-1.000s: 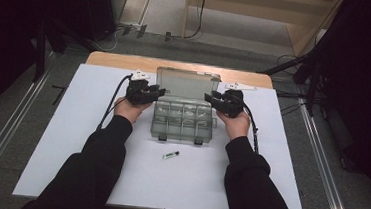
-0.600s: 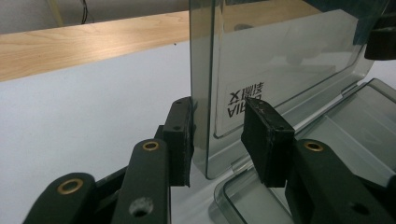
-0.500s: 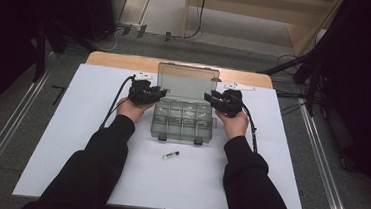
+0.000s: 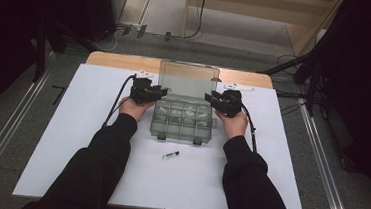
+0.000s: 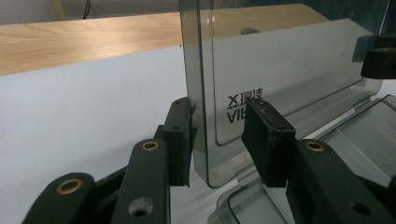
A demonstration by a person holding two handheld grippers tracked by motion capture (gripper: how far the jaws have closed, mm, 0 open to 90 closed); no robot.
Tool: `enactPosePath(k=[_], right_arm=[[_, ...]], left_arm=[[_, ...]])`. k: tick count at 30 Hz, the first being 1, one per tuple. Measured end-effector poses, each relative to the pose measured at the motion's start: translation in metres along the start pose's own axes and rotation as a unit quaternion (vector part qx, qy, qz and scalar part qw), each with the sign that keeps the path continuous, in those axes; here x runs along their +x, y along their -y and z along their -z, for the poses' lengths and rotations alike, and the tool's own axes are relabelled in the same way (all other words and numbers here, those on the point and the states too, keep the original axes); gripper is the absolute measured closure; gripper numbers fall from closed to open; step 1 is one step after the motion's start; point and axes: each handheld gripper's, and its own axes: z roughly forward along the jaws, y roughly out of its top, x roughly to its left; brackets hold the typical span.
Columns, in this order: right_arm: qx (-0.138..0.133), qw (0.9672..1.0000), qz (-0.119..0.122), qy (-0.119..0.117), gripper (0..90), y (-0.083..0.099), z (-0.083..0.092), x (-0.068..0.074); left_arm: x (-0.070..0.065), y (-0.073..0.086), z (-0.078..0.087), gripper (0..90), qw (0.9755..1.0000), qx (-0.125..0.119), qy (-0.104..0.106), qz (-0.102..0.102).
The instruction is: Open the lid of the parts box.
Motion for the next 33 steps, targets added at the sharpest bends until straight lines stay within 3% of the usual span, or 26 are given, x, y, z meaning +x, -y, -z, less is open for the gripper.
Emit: enactPosePath(k=[14,19,25,33], right_arm=[[0.006,0.9999,-0.009,-0.006,60.2,0.001,-0.006,-0.003],[0.014,0.9999,-0.002,-0.004,59.1,0.000,-0.008,-0.002],[0.022,0.9996,-0.016,-0.006,57.2,0.002,-0.010,-0.004],[0.039,0.9988,-0.026,-0.012,54.4,0.005,-0.012,-0.007]], left_arm=[[0.002,0.001,0.000,62.7,0.9999,0.010,0.004,0.012],[0.004,0.002,-0.001,62.3,0.9997,0.010,0.009,0.022],[0.006,0.005,-0.005,59.3,0.9990,0.006,0.016,0.042],[0.006,0.010,-0.010,52.9,0.9992,0.020,0.012,0.034]])
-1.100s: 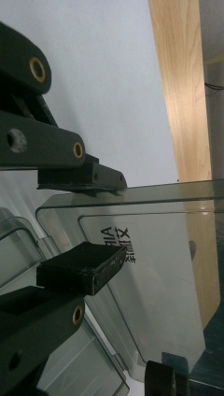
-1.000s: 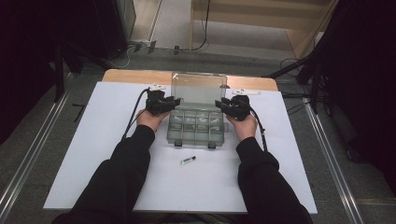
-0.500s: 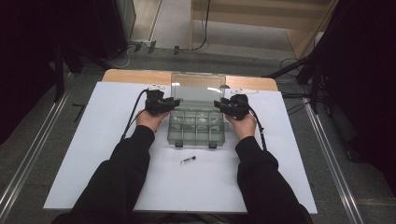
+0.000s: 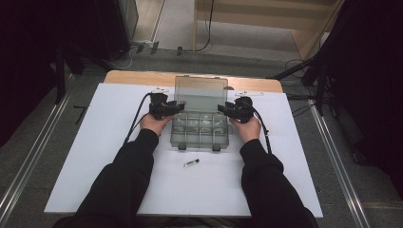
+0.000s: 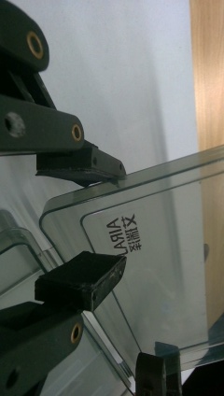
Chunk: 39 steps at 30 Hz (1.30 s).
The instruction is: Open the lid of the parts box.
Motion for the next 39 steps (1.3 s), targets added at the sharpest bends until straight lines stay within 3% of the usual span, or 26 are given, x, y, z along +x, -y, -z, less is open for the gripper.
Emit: enactPosePath(k=[7,10,13,17,23,27,31,33,39], right_arm=[[0.010,0.9999,-0.010,-0.002,52.3,0.002,-0.002,-0.001],[0.012,0.9999,-0.012,-0.003,50.3,0.002,-0.001,-0.002],[0.013,0.9999,-0.009,-0.001,45.2,0.000,0.002,-0.002],[0.017,0.9998,-0.002,-0.006,31.5,-0.002,0.007,-0.001],[0.018,0.9996,0.004,-0.019,25.9,-0.009,0.018,0.008],[0.035,0.9988,0.026,-0.024,24.3,-0.012,0.025,0.019],[0.046,0.9974,0.023,-0.051,22.2,-0.012,0.031,0.027],[0.049,0.9970,0.027,-0.054,22.2,-0.012,0.034,0.031],[0.051,0.9955,0.038,-0.070,23.0,-0.010,0.046,0.044]], left_arm=[[0.003,0.002,-0.001,50.5,0.9998,0.002,0.008,0.017],[0.006,0.002,-0.001,42.2,0.9995,0.005,0.018,0.026],[0.007,0.001,0.002,39.3,0.9996,0.007,0.015,0.024],[0.007,0.000,0.008,37.5,0.9994,0.008,0.023,0.024],[0.004,-0.003,0.023,32.2,0.9998,0.012,0.018,0.003],[0.002,-0.005,0.038,32.2,0.9994,0.012,0.031,-0.002],[-0.002,-0.001,0.055,32.3,0.9991,0.007,0.041,-0.002],[-0.005,-0.003,0.061,32.3,0.9988,0.018,0.046,-0.008],[-0.017,0.000,0.080,32.2,0.9975,0.011,0.066,-0.025]])
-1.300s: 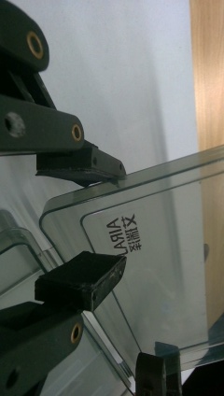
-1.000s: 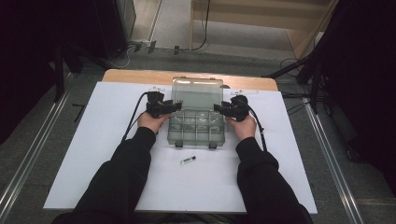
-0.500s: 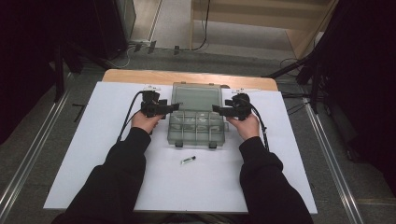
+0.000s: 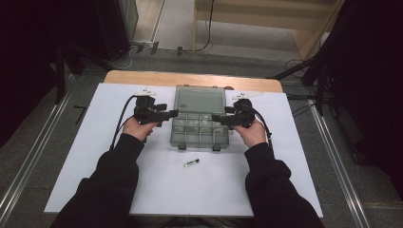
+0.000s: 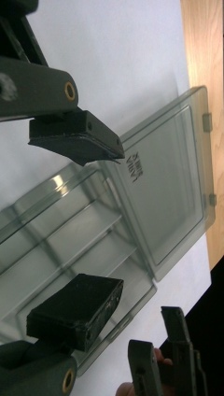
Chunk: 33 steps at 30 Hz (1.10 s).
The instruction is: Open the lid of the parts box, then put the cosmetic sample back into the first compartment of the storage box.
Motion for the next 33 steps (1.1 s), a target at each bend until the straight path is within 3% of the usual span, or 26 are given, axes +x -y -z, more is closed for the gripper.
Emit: enactPosePath(k=[7,17,33], right_arm=[[0.009,0.9995,0.025,-0.016,25.0,0.009,0.011,0.018],[0.015,0.9987,0.035,-0.035,25.0,0.022,0.024,0.034],[0.028,0.9968,0.049,-0.056,24.8,0.040,0.037,0.048]], left_arm=[[-0.009,0.011,0.011,32.2,0.9998,0.011,0.010,-0.012],[-0.017,0.024,0.030,32.2,0.9994,0.013,0.020,-0.023],[-0.027,0.046,0.045,32.1,0.9983,0.027,0.028,-0.042]])
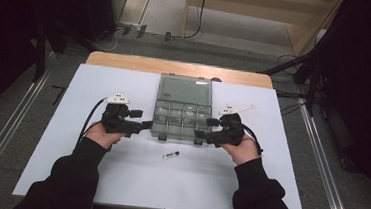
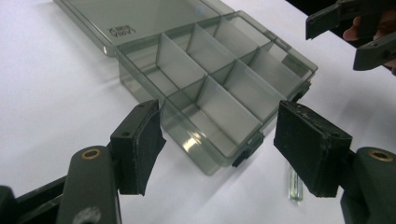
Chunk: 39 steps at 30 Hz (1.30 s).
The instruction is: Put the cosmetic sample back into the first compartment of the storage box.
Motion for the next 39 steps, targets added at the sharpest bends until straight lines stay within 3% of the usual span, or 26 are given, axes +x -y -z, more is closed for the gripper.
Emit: enactPosePath(k=[7,13,21,39], right_arm=[[0.006,1.0000,0.007,-0.003,24.9,0.007,0.002,0.007],[0.009,0.9997,0.010,-0.020,25.0,0.014,0.002,0.009],[0.011,0.9995,0.008,-0.029,24.9,0.023,0.004,0.012],[0.031,0.9982,0.025,-0.044,24.9,0.037,0.007,0.025]], left_arm=[[-0.004,0.011,0.003,32.1,0.9999,0.010,0.000,-0.007],[-0.006,0.018,0.007,32.1,0.9997,0.019,0.003,-0.013],[-0.009,0.024,0.010,32.1,0.9997,0.019,0.008,-0.016],[-0.019,0.053,0.030,32.1,0.9988,0.035,0.020,-0.028]])
